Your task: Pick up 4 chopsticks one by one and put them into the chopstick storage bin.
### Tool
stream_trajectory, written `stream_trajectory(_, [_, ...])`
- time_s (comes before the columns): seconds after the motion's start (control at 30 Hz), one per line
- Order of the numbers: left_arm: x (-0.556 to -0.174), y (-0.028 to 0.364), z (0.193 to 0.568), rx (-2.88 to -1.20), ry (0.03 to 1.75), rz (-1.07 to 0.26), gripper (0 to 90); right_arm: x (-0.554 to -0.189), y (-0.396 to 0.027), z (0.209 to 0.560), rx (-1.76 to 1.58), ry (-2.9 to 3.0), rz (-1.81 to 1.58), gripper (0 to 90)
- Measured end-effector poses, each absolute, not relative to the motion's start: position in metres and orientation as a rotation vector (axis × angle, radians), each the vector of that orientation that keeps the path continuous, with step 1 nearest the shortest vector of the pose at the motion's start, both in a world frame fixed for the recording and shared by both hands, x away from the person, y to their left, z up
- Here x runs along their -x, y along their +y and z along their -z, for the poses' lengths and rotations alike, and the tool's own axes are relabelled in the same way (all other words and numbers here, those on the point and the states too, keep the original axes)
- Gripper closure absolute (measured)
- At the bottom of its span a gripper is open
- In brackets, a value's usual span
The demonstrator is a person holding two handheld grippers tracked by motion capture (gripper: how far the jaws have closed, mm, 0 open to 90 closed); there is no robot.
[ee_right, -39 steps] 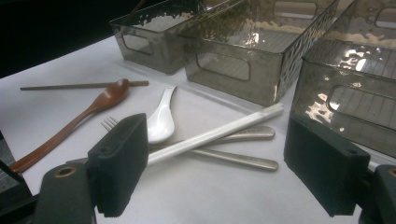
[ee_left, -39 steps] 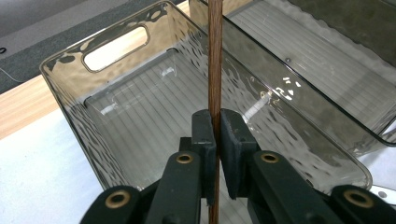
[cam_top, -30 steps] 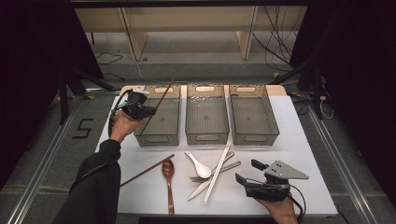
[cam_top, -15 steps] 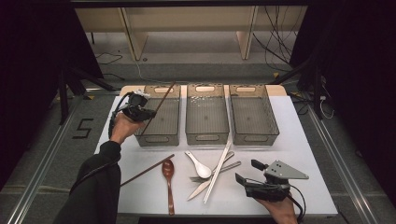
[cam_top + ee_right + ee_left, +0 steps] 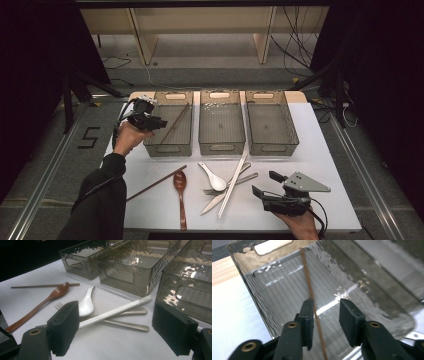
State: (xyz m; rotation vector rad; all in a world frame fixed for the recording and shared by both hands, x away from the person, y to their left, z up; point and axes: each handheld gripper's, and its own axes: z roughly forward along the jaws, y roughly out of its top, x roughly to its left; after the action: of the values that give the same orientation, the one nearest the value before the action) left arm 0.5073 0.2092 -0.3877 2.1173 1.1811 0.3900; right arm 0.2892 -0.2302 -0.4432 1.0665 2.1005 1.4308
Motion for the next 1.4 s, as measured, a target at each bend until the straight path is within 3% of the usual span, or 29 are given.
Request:
stream_trajectory(0.47, [-0.462,0.218,0.389,-2.131,1.149,-0.309,32.0,-0.289,-0.230,0.443,-1.068,2.097,-1.434,22.8])
stream_trajectory(1.4, [-0.407,0.215,0.413,-2.386,1.106,-0.282,21.0,-0.287,-0.229,0.442,-1.057,2.095,-1.429,22.7])
